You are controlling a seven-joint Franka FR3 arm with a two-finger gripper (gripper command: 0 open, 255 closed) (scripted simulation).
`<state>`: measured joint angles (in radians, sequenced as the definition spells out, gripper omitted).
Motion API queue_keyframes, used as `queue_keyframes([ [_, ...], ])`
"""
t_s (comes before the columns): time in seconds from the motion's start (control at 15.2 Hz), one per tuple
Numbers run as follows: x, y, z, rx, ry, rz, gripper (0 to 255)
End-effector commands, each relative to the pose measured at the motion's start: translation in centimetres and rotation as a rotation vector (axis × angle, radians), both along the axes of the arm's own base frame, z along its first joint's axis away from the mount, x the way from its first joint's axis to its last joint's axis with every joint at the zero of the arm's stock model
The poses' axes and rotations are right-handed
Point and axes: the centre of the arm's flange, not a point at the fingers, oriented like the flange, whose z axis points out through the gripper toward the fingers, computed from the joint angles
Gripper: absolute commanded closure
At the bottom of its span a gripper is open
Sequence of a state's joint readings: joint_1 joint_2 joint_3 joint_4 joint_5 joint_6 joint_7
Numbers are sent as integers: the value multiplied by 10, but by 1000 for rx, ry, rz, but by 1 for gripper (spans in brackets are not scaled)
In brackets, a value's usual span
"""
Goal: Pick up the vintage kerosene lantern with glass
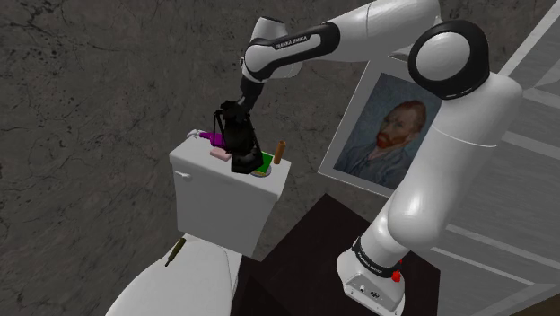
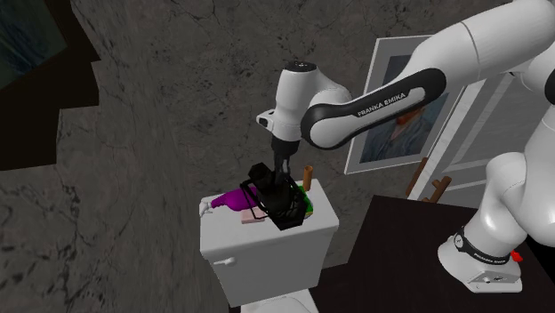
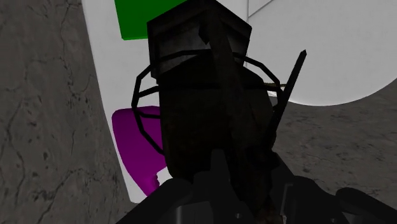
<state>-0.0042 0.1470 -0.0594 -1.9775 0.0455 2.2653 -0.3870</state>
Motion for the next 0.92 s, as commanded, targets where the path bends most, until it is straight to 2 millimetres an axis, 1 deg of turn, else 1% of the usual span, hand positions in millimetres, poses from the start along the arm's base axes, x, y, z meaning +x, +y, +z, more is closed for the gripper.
queue_keyframes([
  [0.0,1,0,12,0,-4,0,255],
  [0.73,1,0,70,0,-4,0,255],
  [0.86,1,0,71,0,-4,0,255],
])
